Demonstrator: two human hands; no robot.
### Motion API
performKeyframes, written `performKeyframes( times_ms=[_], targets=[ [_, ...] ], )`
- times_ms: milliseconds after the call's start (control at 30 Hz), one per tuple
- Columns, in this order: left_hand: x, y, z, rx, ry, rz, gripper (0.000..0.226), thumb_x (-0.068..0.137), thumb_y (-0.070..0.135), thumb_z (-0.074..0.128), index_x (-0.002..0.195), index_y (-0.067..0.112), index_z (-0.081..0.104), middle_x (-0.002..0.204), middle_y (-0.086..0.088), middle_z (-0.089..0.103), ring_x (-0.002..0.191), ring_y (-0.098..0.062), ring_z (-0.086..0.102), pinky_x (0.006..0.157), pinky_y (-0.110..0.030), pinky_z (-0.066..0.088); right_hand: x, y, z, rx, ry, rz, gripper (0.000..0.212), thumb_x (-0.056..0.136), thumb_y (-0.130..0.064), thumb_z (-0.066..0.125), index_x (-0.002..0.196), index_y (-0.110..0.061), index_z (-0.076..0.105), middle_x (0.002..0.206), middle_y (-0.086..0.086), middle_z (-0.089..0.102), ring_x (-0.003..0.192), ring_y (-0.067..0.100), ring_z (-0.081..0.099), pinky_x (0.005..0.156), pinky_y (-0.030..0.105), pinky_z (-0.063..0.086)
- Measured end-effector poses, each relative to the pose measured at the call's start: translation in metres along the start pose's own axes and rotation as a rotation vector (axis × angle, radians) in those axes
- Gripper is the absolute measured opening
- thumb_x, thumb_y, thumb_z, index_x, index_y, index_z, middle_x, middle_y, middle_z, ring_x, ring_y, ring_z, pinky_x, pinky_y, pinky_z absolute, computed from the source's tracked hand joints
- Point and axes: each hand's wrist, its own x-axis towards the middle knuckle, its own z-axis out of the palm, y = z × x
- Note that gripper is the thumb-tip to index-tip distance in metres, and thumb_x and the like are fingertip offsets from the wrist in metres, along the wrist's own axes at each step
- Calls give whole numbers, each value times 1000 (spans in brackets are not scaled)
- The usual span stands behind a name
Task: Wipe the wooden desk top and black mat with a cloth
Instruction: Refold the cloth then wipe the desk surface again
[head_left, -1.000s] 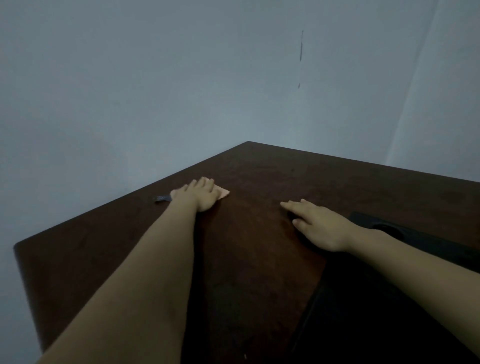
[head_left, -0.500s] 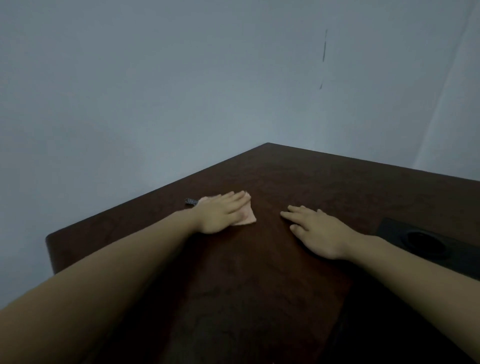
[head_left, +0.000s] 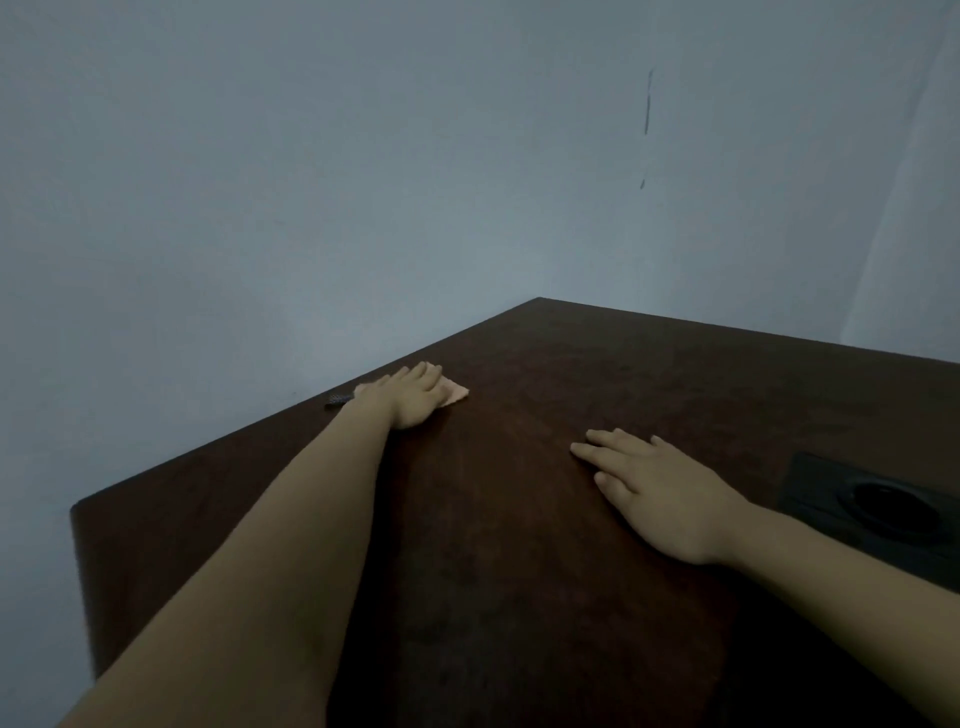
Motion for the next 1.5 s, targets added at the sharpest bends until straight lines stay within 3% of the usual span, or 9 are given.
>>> performKeyframes(
  times_ms=[167,300,467,800,933,1133,1267,1400,1500],
  targets=[
    [-76,16,8,75,-17,197,64,104,58,9,161,30,-2,168,7,-6,155,-17,-1,126,-40,3,-3,-4,-1,11,-5,13,50,111,-38,21,161,-37,17,170,-10,7,156,12,3,125,37,2],
    [-120,1,12,27,-28,367,100,74,90,-9,159,39,-1,166,18,-5,153,-7,-3,126,-39,2,-4,-6,-2,16,-9,19,50,111,-39,21,161,-37,16,170,-10,6,156,11,3,125,36,2],
    [-77,-29,7,-41,32,197,68,99,68,13,160,38,9,166,18,4,154,-10,3,125,-37,1,-4,-4,0,31,11,12,50,111,-41,22,160,-39,18,169,-12,8,155,9,4,124,34,1],
    [-10,-42,2,-18,46,27,62,105,58,17,161,33,7,169,7,1,155,-16,3,126,-42,4,-1,0,2,62,27,12,48,111,-42,22,159,-42,21,168,-17,11,154,5,5,124,32,1],
    [-63,-22,4,7,39,149,62,105,58,15,161,32,6,168,10,2,155,-15,4,126,-37,4,-3,-2,1,58,19,17,48,111,-42,22,159,-40,21,168,-15,10,154,7,5,124,33,2],
    [-167,-36,16,-58,-23,437,87,83,86,1,158,43,3,164,27,-4,150,5,-8,123,-26,-4,-6,-5,-2,38,5,16,49,111,-42,22,160,-39,19,169,-13,10,155,9,6,124,34,3],
    [-153,-62,12,-71,-9,326,95,77,92,1,158,42,6,164,25,0,152,-1,-4,124,-27,-3,-6,-5,-3,40,6,12,49,111,-41,23,159,-39,21,168,-13,11,155,9,7,124,34,5],
    [-100,-74,9,-38,58,112,60,106,57,20,160,34,9,167,13,4,155,-12,4,124,-32,1,-1,0,-1,68,20,13,47,111,-41,24,158,-40,25,167,-16,14,154,6,8,124,33,4],
    [-69,-71,7,-24,73,37,58,107,53,20,160,32,9,168,11,3,155,-14,5,125,-36,1,3,3,0,77,29,20,46,110,-41,25,157,-42,27,167,-17,16,154,6,8,124,34,4]
  ],
)
